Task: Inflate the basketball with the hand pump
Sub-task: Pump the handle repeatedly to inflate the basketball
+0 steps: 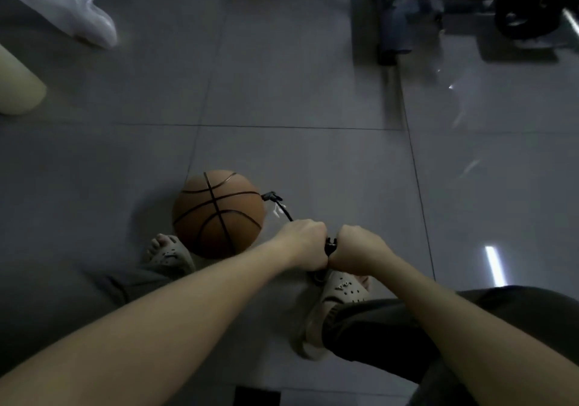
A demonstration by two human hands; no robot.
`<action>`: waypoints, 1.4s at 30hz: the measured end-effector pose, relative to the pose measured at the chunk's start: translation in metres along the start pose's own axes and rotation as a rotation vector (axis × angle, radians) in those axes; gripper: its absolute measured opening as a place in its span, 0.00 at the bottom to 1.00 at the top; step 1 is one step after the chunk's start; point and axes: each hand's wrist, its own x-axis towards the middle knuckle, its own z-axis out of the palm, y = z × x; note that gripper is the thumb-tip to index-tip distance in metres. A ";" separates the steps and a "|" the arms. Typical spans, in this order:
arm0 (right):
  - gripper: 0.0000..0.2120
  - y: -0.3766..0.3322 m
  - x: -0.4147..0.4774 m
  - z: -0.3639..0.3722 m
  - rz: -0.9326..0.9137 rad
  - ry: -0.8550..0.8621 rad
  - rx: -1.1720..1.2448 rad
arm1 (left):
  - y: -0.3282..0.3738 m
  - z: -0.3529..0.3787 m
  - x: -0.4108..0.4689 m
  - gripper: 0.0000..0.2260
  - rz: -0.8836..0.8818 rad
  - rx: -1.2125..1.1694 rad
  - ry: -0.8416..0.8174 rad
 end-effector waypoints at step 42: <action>0.13 -0.014 -0.035 -0.007 0.062 -0.250 -0.157 | -0.002 0.002 -0.040 0.11 0.101 0.036 0.002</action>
